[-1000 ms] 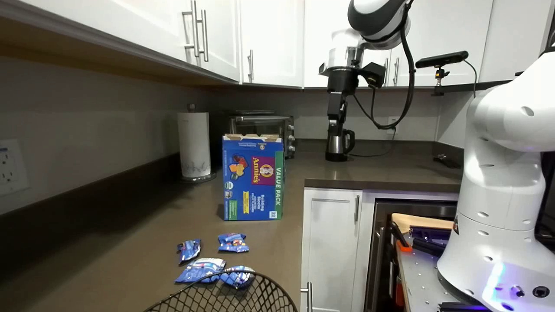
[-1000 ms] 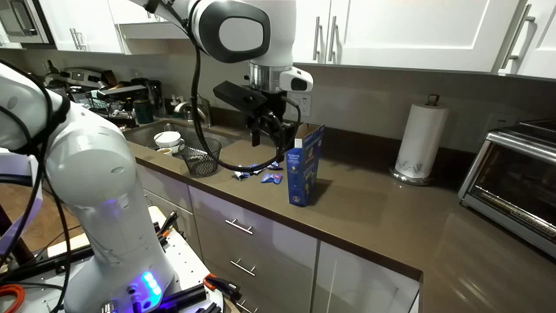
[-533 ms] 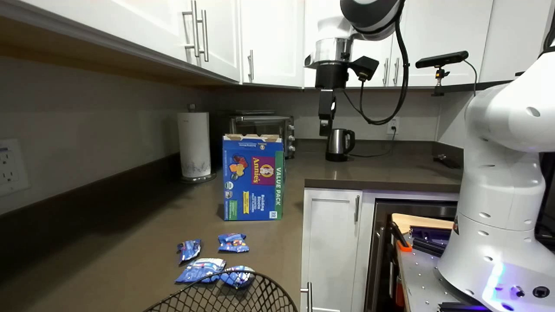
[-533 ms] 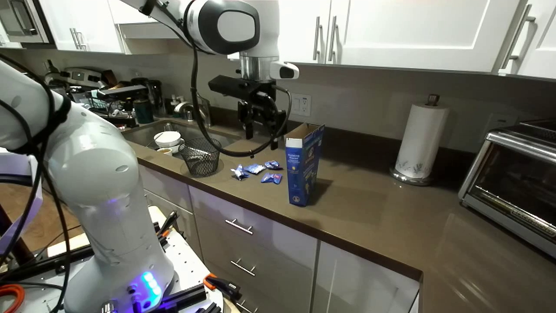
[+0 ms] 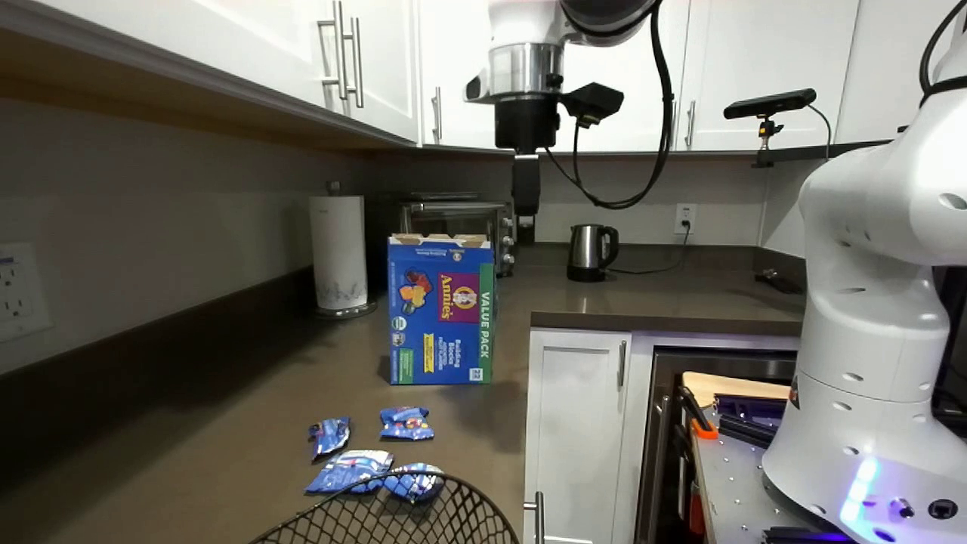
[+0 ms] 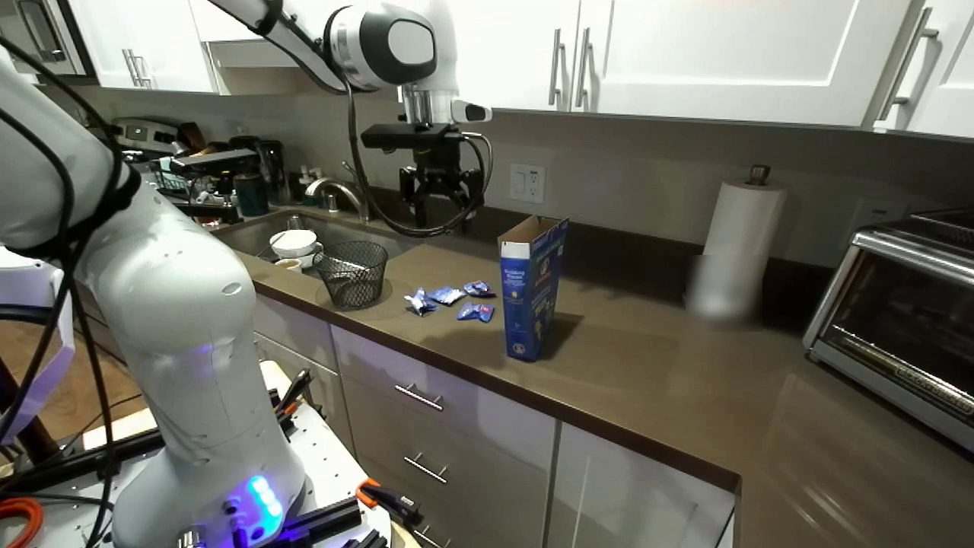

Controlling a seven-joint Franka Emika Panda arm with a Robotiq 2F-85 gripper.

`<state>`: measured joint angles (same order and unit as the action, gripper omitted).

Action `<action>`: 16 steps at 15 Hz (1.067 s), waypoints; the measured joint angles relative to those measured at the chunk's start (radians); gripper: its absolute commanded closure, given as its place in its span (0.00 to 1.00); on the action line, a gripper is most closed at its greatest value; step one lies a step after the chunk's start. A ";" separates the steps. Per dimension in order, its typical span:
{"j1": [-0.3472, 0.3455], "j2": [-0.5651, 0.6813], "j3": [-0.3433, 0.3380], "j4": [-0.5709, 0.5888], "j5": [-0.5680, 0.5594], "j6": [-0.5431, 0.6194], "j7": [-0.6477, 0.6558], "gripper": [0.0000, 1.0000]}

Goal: Pick one packet on the counter and put it in the box

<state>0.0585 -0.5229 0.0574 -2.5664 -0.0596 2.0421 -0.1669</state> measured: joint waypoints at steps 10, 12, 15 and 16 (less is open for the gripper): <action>0.044 0.389 0.045 0.151 -0.111 0.208 -0.012 0.00; 0.049 0.454 0.045 0.171 -0.111 0.279 -0.024 0.00; 0.053 0.538 0.049 0.185 -0.110 0.381 -0.038 0.00; 0.053 0.563 0.051 0.186 -0.111 0.411 -0.040 0.00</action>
<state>0.1119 0.0401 0.1082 -2.3801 -0.1705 2.4528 -0.2065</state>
